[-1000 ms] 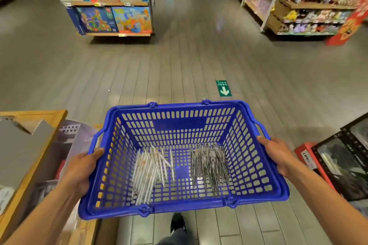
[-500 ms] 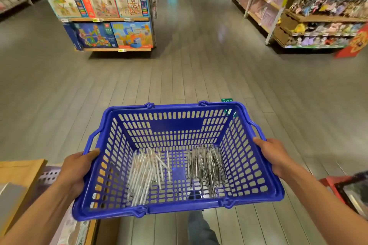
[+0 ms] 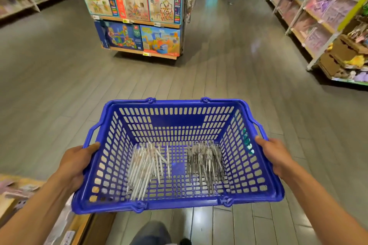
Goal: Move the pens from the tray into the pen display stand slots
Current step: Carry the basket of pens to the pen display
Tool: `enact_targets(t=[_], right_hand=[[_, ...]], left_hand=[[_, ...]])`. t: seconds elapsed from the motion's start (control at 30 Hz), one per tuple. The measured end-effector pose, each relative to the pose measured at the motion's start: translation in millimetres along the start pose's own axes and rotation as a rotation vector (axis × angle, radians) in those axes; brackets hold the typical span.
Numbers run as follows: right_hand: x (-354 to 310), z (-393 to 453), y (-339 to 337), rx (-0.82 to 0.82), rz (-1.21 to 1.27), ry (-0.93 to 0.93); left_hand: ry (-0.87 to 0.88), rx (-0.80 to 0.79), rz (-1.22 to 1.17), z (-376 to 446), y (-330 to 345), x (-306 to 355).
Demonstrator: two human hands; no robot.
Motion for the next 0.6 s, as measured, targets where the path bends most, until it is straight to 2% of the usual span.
enact_targets(t=[0.2, 0.6], right_hand=[[-85.4, 98.0, 57.6, -0.055, -0.078, -0.041], [-253.6, 254.3, 233.4, -0.164, -0.178, -0.118]], left_hand=[[-0.058, 0.033, -0.067, 85.3, 14.7, 49.7], [-0.097, 0.149, -0.203, 268.0, -0.1, 171.7]])
Point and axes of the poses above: each hand's wrist, its own z-axis towards the middle knuckle, its own y-axis out of the palm, x = y × z, the point moved 2 cm from there along z, towards the middle knuckle
